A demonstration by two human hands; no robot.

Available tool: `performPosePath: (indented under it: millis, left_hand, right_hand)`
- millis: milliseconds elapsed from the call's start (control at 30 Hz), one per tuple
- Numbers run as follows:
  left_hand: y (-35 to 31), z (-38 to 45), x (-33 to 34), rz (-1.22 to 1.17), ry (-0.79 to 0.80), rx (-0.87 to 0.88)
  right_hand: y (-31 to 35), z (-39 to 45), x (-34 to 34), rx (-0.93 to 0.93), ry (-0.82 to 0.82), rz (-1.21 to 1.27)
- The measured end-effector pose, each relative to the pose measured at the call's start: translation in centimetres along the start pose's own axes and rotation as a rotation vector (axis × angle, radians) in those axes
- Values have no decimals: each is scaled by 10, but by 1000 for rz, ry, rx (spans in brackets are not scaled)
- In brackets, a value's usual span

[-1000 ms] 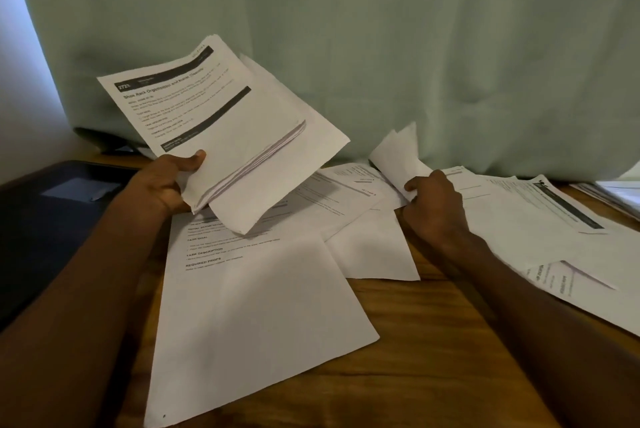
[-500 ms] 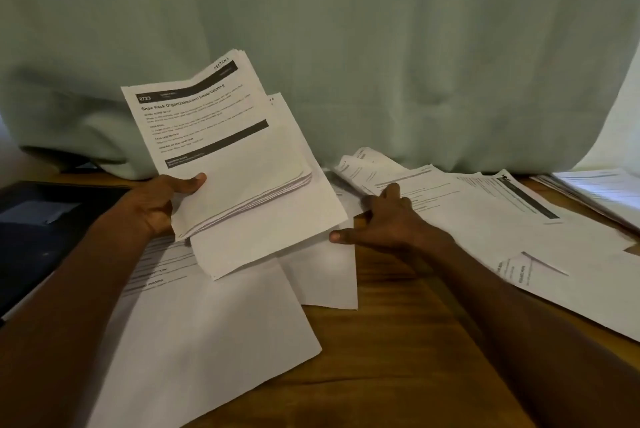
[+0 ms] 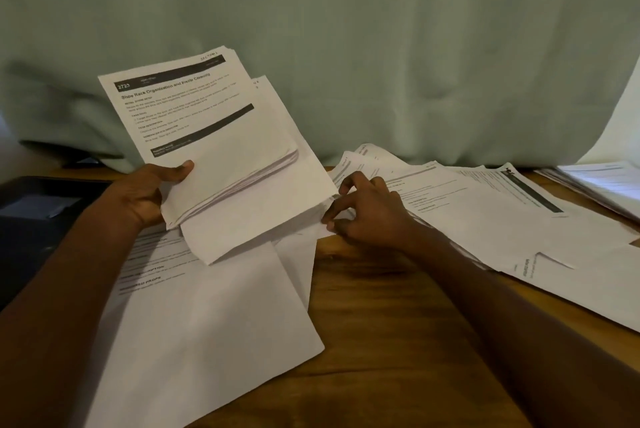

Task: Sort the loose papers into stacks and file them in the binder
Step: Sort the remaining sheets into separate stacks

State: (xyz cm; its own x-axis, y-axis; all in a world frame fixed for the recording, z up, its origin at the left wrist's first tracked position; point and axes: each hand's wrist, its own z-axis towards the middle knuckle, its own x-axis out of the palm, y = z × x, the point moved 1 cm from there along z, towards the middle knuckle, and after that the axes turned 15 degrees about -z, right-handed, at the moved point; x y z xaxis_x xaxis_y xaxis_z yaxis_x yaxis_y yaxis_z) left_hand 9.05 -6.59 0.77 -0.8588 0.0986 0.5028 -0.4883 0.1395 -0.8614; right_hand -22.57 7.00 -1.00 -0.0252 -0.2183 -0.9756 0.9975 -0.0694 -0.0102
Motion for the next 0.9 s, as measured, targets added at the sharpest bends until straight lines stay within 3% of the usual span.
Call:
performPosePath:
  millis: [167,333,433,600,767,833,900]
  left_hand:
    - [-7,-3,-7,37,-66,1]
    - [-6,-9,-4,47,-115,-7]
    - [-6,-11,-1,66,-107,9]
    - [-1,-7,2,160,-26,42]
    - [19,-8,38,228,120,-46]
    - [26,-10,49,174,133,-85]
    - [30,-15,58,138,156,-92]
  right_hand:
    - [-1,-3,-7,-18,28,-43]
    - [-8,-6,-11,-43,325,-145]
    - [-11,-6,-10,-81,417,-162]
    - [-10,-9,-18,-214,373,28]
    - [-53,-5,-31,162,-138,162]
    - [-81,-14,-33,376,-167,15]
    - [-92,-31,-29,530,-19,-153]
